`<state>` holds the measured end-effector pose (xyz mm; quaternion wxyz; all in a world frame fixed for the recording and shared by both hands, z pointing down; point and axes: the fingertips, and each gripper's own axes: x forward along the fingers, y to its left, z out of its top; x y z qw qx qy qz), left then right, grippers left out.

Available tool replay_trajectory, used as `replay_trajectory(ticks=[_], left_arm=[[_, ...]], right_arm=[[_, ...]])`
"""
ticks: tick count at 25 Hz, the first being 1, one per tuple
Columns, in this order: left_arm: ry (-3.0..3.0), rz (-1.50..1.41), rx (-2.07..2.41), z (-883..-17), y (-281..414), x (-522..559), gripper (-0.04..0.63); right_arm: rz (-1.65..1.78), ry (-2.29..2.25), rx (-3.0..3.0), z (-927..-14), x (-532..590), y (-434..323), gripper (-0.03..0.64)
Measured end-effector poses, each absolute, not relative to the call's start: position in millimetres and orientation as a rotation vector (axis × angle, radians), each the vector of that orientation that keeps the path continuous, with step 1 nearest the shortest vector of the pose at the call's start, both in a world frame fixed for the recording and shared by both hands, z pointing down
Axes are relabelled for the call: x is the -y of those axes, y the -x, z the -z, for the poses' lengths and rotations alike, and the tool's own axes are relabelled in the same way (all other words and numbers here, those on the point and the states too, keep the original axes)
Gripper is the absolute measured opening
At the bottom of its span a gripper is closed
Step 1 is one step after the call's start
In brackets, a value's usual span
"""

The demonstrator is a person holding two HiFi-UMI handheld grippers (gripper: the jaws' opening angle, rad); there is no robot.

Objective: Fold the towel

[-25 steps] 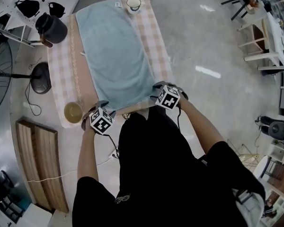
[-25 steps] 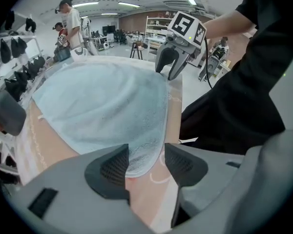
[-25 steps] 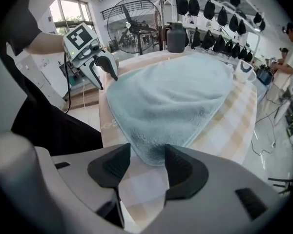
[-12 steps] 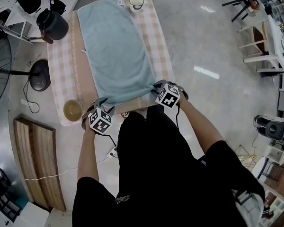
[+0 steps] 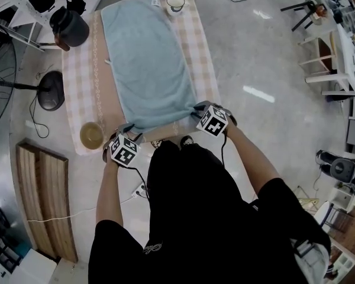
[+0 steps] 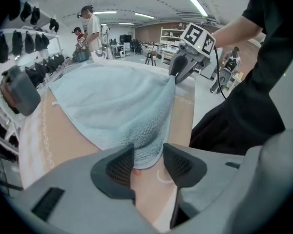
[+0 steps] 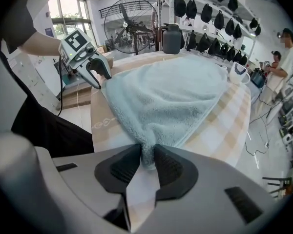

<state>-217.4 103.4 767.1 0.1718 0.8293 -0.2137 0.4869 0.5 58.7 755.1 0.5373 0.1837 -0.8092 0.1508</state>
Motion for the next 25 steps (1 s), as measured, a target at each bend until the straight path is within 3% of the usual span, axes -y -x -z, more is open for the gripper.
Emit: replay_trajectory(ticks=[8,15,25], left_arm=[[-2.228,-1.334,0.832,-767.4,223.6,-90.3,0.063],[-2.103,-1.083,0.938,-743.4,218.5,-114.6,0.043],[-2.030,-1.034,1.007,-728.8,198.2,-167.0,0.041]], right_arm=[[-0.333,-0.444,1.973,-753.4,-57.2,-1.5,0.072],[-0.364,-0.407,2.022,-742.2,-73.0,-7.3,0.031],[-0.330,-0.318,2.074,-723.9,-118.8,-26.2,0.028]])
